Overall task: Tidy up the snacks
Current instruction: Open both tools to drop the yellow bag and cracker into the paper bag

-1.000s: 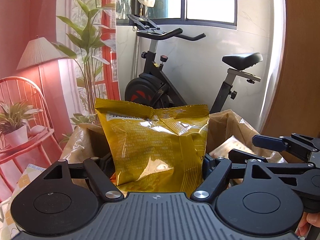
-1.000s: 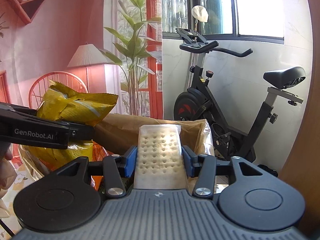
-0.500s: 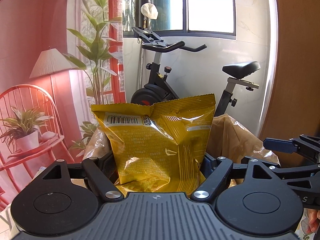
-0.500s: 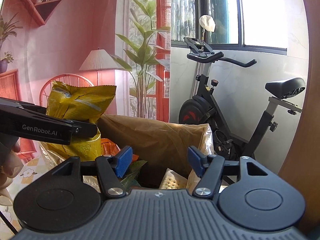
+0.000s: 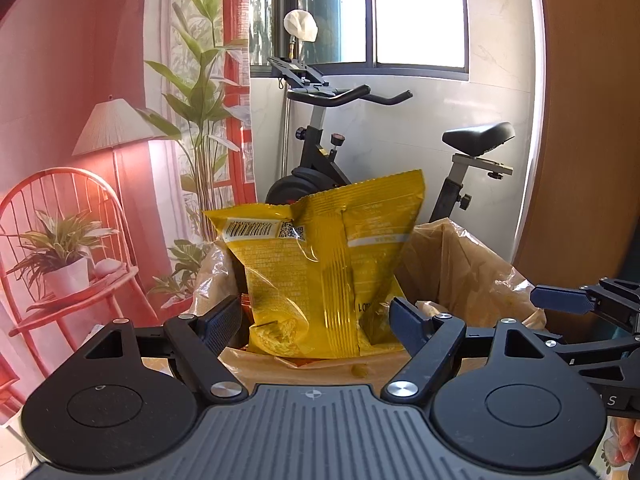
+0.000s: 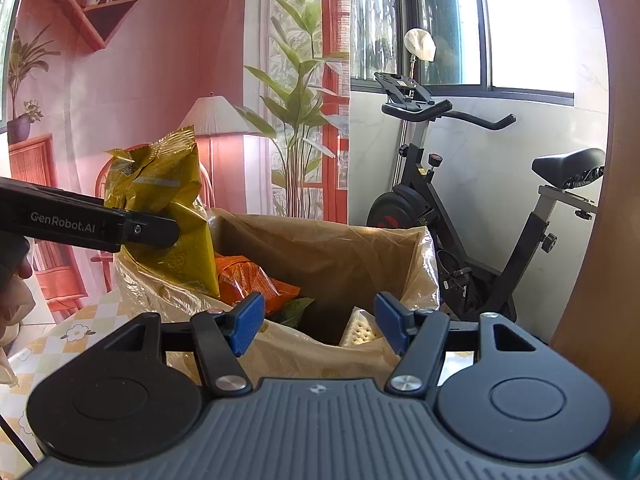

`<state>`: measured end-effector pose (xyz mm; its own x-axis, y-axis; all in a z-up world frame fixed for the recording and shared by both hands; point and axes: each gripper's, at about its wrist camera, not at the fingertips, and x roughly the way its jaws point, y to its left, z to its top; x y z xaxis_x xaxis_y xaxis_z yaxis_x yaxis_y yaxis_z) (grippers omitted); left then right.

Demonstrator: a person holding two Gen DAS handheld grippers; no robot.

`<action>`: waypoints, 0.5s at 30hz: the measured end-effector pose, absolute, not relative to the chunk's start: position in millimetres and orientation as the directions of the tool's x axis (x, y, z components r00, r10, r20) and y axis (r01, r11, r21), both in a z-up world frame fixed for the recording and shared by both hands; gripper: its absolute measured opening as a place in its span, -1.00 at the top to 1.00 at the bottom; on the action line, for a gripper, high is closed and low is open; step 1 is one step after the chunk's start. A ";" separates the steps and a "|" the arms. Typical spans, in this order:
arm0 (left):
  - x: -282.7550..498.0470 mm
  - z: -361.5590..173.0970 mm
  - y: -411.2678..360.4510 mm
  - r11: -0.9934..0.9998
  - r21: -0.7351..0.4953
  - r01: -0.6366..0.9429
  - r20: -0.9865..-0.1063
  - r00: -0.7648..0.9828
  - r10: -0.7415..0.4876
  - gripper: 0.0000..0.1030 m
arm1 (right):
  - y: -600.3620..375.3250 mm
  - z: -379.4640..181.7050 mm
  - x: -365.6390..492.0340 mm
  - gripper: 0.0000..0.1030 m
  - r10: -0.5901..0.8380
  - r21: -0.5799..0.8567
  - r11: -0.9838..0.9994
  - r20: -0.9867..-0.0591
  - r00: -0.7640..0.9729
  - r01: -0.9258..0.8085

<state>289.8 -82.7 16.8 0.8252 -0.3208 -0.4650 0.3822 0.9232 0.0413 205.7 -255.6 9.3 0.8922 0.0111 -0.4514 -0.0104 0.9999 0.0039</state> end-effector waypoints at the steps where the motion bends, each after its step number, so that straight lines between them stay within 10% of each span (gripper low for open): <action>1: 289.0 15.7 -82.4 0.923 0.044 0.381 -0.465 0.826 -0.319 -0.61 | -254.6 8.7 204.6 -0.25 0.013 0.005 1.000 -0.452 0.892 -0.012; 12: 293.6 13.6 -76.4 0.938 0.020 0.346 -0.464 0.834 -0.298 -0.60 | -252.6 4.2 204.2 -0.25 0.019 0.013 1.000 -0.457 0.889 -0.015; 15: 294.4 13.5 -76.4 0.935 0.013 0.353 -0.454 0.836 -0.309 -0.23 | -252.7 2.4 203.9 -0.25 0.021 0.013 1.000 -0.460 0.888 -0.017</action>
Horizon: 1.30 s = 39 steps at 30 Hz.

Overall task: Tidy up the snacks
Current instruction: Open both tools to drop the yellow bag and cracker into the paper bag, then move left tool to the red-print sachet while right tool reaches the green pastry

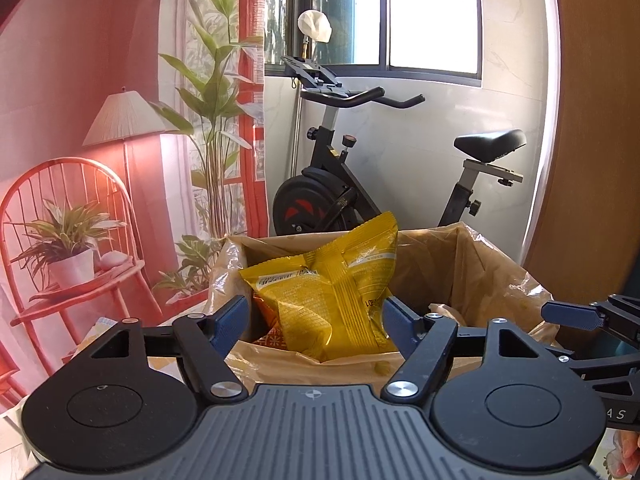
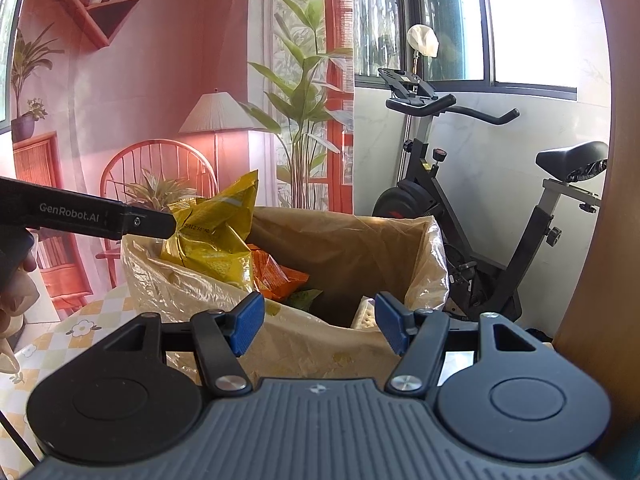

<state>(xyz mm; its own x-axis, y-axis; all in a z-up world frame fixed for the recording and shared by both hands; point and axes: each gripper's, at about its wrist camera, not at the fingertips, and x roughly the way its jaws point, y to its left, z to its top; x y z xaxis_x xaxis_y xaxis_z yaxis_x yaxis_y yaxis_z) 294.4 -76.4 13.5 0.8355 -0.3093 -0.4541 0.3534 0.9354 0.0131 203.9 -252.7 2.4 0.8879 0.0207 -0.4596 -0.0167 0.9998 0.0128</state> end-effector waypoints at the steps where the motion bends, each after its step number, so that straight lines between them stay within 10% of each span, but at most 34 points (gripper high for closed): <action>1: 295.0 13.6 -77.4 0.936 0.014 0.353 -0.456 0.835 -0.308 -0.08 | -253.4 2.2 204.0 -0.25 0.023 0.014 1.000 -0.460 0.888 -0.018; 18: 225.6 -35.1 -61.1 0.908 0.016 0.418 -0.493 0.793 -0.357 -0.08 | -257.2 -33.0 154.1 -0.24 0.080 0.075 0.996 -0.449 0.890 -0.051; 39: 272.7 -130.8 -45.3 0.895 0.065 0.441 -0.623 0.718 -0.308 -0.08 | -283.4 -155.9 200.8 -0.25 0.159 0.216 0.976 -0.709 0.687 -0.003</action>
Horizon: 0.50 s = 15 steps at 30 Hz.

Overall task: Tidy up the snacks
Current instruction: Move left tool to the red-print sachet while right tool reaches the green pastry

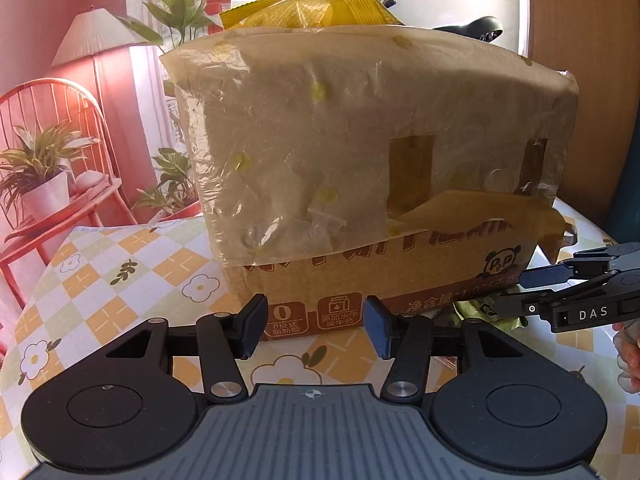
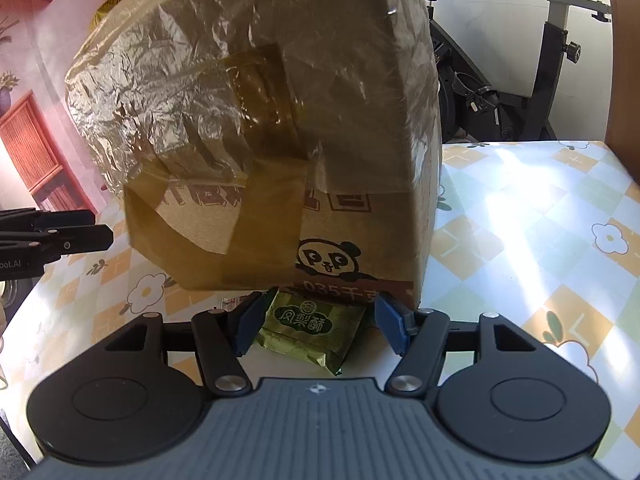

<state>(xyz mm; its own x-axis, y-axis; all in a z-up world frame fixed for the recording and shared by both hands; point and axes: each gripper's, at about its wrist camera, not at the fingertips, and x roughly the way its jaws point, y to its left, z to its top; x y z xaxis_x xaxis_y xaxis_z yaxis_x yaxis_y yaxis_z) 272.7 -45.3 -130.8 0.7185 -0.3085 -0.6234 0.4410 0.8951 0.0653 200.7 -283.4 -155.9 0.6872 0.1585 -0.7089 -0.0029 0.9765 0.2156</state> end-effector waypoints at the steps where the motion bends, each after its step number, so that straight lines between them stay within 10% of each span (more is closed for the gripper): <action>1: 275.0 -133.3 -43.1 0.898 0.063 0.436 -0.626 0.718 -0.305 -0.08 | -281.6 -157.8 202.3 -0.25 0.154 0.198 0.980 -0.714 0.683 -0.015; 15: 285.1 -147.2 -44.9 0.904 -0.013 0.427 -0.638 0.692 -0.336 -0.08 | -258.9 -179.2 205.9 -0.47 0.098 0.156 0.987 -0.738 0.668 0.027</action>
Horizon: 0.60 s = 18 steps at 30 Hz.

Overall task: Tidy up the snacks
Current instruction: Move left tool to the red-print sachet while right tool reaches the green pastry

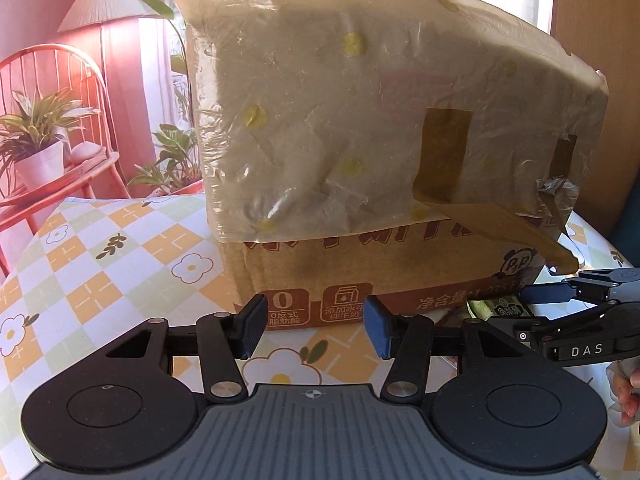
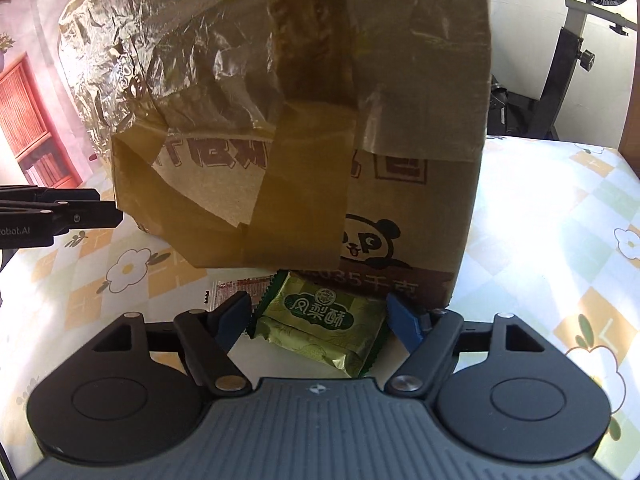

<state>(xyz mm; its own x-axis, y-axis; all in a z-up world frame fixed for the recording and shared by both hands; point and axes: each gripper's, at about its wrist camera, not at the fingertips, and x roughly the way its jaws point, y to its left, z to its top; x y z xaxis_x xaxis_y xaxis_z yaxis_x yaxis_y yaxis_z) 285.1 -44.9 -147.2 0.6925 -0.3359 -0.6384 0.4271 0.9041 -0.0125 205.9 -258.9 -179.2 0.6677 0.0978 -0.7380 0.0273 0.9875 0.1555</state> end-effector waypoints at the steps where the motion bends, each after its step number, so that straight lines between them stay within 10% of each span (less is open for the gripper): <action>1: 283.4 -147.9 -46.7 0.899 -0.020 0.438 -0.639 0.686 -0.348 -0.08 | -258.8 -178.5 204.2 -0.46 0.091 0.151 0.988 -0.740 0.666 0.032; 18: 272.9 -179.8 -125.8 0.714 -0.002 0.701 -0.679 0.523 -0.515 -0.20 | -304.5 -182.6 157.6 -0.39 -0.022 0.120 0.982 -0.695 0.719 0.146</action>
<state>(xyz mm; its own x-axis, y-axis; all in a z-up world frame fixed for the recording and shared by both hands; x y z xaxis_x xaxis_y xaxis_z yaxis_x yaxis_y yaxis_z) 272.9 -125.8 -179.8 0.5231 -0.5153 -0.6788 0.7006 0.7135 -0.0017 157.6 -304.5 -182.6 0.7191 -0.0220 -0.6946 0.1460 0.9820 0.1201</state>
